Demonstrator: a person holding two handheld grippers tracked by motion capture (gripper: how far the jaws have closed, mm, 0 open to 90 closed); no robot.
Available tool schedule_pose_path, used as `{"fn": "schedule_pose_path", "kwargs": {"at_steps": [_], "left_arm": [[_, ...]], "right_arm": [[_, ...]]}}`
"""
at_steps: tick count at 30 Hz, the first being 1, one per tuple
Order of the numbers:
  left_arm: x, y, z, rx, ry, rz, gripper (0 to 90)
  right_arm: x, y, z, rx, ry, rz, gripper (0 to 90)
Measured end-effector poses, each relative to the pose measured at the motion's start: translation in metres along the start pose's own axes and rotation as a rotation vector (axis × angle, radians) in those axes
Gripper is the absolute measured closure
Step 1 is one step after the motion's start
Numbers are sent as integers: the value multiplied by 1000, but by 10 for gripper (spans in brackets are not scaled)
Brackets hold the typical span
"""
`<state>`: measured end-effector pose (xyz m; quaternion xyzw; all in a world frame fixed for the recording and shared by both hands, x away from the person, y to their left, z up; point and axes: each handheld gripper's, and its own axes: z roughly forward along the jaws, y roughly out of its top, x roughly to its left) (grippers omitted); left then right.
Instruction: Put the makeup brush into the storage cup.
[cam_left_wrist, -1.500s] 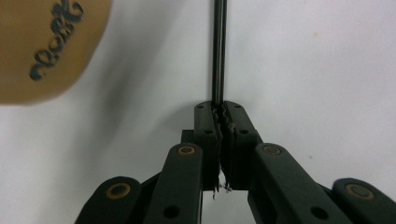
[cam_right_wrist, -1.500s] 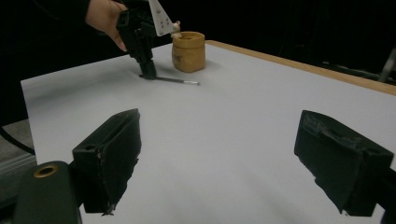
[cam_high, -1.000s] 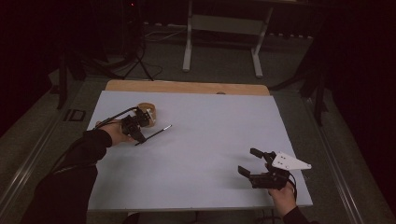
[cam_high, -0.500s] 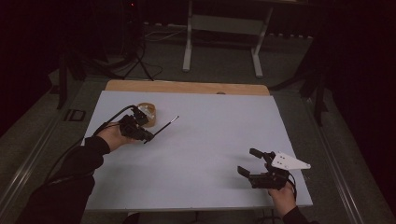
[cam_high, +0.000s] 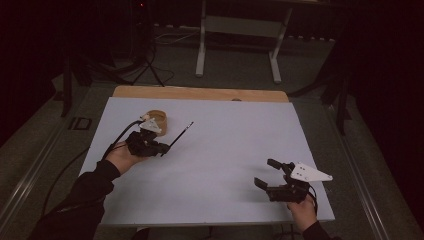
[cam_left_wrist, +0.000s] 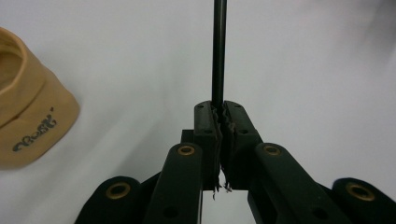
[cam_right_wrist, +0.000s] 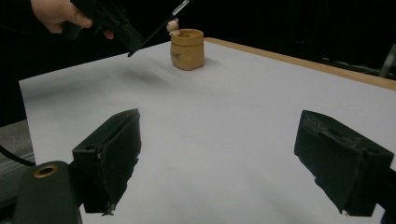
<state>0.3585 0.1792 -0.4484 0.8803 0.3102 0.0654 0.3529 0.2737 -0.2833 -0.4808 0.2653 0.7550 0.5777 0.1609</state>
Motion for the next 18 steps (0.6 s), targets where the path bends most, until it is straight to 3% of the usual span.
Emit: {"fn": "schedule_pose_path", "kwargs": {"at_steps": [2, 6, 10, 12, 18], "left_arm": [[-2, -3, 1, -22, 8, -1, 854], [-6, -6, 3, -65, -41, -4, 855], [-12, -9, 6, -131, -46, 19, 855], [-14, -11, 8, -160, -72, 13, 855], [-22, -16, 12, -231, -95, 19, 854]], "right_arm": [[0, 0, 1, 2, 1, 2, 146], [0, 0, 2, 16, 17, 28, 145], [-1, 1, 1, 10, 24, 41, 146], [-1, 1, 0, 8, 25, 47, 146], [0, 1, 1, 13, 28, 55, 146]]}}
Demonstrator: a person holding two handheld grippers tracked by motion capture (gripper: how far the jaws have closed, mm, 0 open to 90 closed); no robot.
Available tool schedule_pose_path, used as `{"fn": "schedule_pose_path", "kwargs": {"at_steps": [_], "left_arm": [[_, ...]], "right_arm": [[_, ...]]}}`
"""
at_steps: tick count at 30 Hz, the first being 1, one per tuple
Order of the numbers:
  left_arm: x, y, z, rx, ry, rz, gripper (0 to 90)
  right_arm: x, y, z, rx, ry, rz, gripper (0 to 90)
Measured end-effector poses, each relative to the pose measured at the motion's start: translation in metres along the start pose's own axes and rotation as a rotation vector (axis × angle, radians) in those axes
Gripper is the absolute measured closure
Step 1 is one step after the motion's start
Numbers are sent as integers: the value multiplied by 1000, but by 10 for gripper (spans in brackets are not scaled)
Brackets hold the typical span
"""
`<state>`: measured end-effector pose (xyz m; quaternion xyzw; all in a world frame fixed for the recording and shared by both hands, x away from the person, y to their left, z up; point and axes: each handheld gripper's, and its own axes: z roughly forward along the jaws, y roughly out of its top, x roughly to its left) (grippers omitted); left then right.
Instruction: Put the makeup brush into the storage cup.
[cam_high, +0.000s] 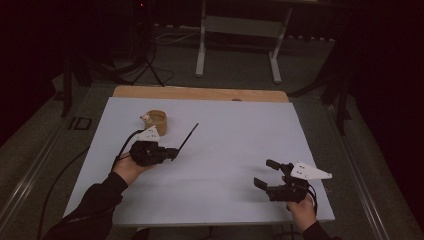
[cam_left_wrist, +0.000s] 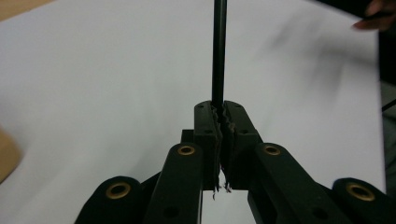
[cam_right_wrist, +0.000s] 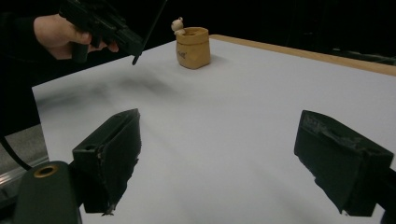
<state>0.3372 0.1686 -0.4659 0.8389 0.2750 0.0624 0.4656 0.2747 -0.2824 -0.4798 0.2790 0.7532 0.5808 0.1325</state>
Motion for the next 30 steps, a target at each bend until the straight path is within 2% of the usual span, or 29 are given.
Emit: {"fn": "schedule_pose_path", "kwargs": {"at_steps": [5, 9, 12, 15, 20, 28, 30], "left_arm": [[-3, -6, 5, -38, -33, -35, 854], [-6, -9, 8, -84, -56, -43, 855], [-9, -9, 10, -111, -76, -46, 855], [-11, -8, 11, -134, -90, -31, 854], [-14, -11, 13, -159, -95, -12, 854], [-13, -15, 17, -205, -134, -60, 854], [-12, -15, 18, -213, -158, -81, 854]], "right_arm": [[0, 1, 0, 1, 4, 18, 146], [2, 5, 0, 1, 11, 62, 161], [5, 9, -1, 8, 14, 76, 183], [5, 12, 2, 18, 42, 99, 183], [6, 17, 5, 9, 40, 103, 162], [10, 26, 13, 16, 76, 111, 152], [12, 28, 16, 16, 90, 114, 152]]}}
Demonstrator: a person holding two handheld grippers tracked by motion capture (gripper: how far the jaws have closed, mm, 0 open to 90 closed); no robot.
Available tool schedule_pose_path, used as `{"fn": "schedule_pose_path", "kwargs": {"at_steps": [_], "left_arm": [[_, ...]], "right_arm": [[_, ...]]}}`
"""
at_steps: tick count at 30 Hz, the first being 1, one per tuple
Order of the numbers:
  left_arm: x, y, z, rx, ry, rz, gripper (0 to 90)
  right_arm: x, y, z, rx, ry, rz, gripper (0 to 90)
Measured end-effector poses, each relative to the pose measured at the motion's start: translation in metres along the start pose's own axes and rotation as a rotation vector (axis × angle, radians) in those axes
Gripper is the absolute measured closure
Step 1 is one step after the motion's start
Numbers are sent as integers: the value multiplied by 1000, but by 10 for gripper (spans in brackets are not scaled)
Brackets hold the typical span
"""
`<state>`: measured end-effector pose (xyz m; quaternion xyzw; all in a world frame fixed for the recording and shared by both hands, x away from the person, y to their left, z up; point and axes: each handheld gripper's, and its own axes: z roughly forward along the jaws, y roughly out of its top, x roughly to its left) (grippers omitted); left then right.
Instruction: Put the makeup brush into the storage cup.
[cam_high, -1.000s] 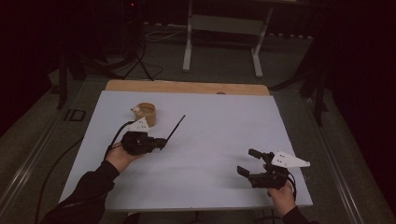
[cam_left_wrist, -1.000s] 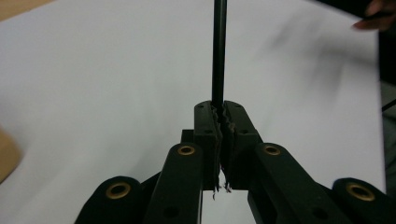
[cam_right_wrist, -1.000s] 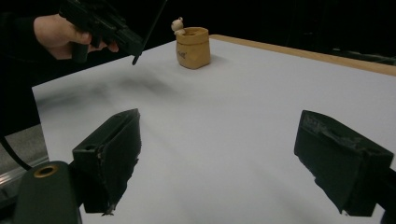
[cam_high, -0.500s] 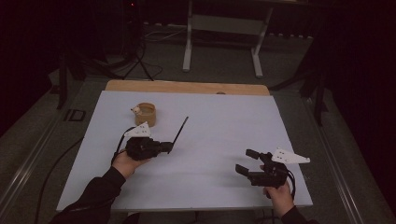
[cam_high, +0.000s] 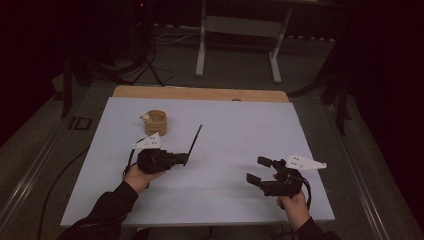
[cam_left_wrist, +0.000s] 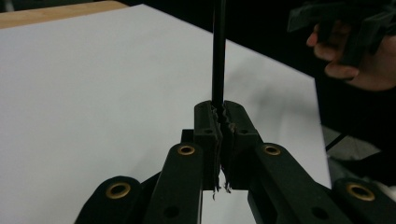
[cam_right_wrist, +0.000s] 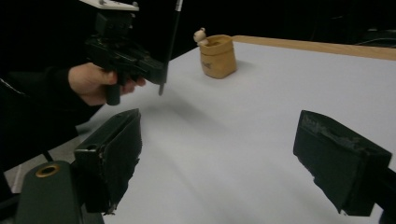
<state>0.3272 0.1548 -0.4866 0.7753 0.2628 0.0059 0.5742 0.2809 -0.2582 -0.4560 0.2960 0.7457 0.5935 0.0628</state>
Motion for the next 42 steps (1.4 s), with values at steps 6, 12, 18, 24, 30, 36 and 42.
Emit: {"fn": "schedule_pose_path", "kwargs": {"at_steps": [6, 12, 18, 24, 30, 36, 42], "left_arm": [[-4, 1, 4, -24, -18, -7, 854], [-7, -1, 8, -38, -45, 15, 854], [-11, -3, 12, -71, -49, 27, 853], [-14, -3, 15, -93, -18, 26, 853], [-15, -5, 22, -107, -54, 21, 853], [-16, -6, 28, -118, -85, 43, 853], [-19, -4, 34, -112, -106, 50, 853]], "right_arm": [[4, 10, 14, -16, 48, 40, 152], [6, 22, 30, 4, 66, 39, 164], [12, 29, 52, 15, 96, 18, 140], [19, 29, 64, 55, 100, -24, 157], [18, 33, 72, 74, 104, 21, 324], [19, 39, 77, 78, 108, 33, 442], [22, 42, 89, 95, 100, 36, 533]]}}
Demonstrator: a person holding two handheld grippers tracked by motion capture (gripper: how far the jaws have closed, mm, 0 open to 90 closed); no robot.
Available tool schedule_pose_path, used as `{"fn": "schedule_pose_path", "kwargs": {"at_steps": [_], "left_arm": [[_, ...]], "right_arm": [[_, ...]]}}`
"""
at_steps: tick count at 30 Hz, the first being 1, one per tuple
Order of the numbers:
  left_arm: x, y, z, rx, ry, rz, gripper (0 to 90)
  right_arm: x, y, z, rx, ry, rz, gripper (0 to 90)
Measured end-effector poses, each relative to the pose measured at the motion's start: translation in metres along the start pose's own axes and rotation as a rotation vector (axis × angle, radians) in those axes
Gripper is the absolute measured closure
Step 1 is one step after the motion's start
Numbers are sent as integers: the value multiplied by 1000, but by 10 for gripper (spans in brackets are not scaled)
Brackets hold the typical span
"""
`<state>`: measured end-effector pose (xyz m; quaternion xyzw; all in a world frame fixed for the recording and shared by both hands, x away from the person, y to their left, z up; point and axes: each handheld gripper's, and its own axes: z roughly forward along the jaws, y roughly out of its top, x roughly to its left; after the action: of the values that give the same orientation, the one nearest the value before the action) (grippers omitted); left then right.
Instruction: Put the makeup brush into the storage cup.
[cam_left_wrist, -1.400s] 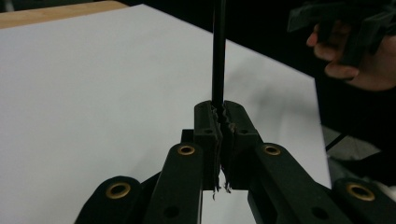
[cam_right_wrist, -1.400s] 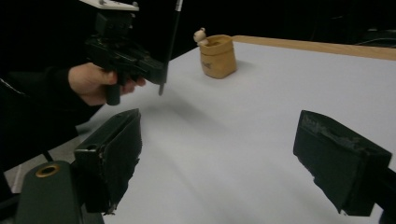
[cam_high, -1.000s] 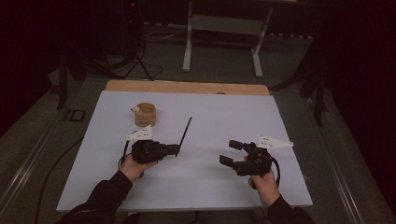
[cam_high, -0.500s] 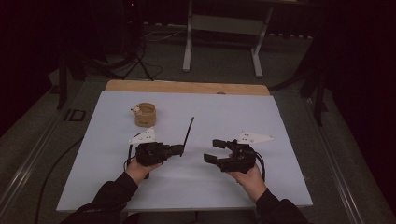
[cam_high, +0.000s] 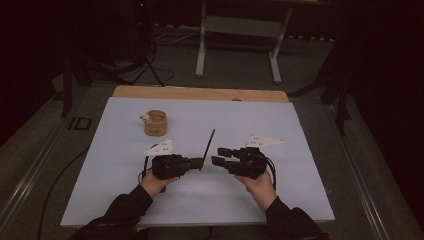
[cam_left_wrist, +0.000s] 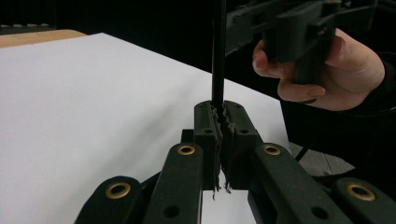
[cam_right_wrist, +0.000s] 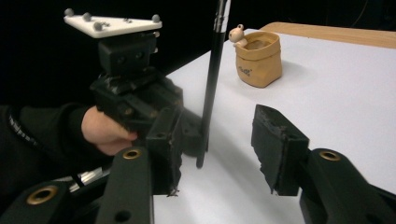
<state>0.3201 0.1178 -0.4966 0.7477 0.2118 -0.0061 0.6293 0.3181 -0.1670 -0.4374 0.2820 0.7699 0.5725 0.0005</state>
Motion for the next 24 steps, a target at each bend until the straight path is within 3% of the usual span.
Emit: {"fn": "schedule_pose_path", "kwargs": {"at_steps": [8, 18, 24], "left_arm": [[-1, 2, 3, -3, -18, 2, 854], [-2, 1, 8, 30, -36, 10, 853], [-2, 2, 10, 45, -43, 14, 853]], "right_arm": [[-3, 1, 13, 16, -13, 21, 583], [-2, 4, 17, 3, 40, 28, 769], [-4, 2, 17, 2, 50, 45, 814]]}}
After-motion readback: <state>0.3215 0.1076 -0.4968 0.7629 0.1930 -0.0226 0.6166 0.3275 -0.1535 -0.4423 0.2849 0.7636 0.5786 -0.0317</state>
